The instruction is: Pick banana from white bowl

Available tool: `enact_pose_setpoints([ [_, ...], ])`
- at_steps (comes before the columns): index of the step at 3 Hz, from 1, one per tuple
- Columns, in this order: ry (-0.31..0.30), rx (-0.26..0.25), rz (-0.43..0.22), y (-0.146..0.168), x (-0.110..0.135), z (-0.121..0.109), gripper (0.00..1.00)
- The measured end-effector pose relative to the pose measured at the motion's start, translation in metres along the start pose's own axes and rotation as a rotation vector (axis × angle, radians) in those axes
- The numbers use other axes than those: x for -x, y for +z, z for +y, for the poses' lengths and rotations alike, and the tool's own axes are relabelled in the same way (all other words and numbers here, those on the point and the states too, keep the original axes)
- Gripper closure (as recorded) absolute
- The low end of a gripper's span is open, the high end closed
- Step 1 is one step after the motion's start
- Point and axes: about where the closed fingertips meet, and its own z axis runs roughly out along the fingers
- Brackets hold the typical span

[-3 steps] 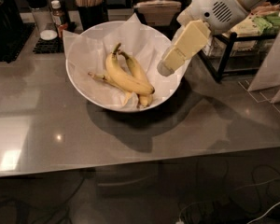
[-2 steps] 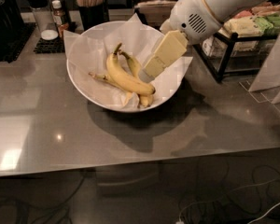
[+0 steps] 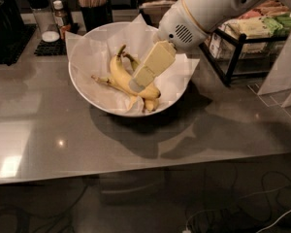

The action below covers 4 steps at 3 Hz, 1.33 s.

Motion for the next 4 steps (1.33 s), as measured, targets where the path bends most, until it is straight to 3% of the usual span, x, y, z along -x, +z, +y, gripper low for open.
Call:
enact_pose_setpoints([
  [1, 0.000, 0.000, 0.000, 0.000, 0.000, 0.000, 0.19],
  [2, 0.012, 0.016, 0.002, 0.020, 0.004, -0.003, 0.24],
  [3, 0.024, 0.017, 0.033, 0.046, 0.007, -0.011, 0.12],
  [4, 0.025, 0.008, 0.055, 0.066, 0.009, -0.017, 0.14],
])
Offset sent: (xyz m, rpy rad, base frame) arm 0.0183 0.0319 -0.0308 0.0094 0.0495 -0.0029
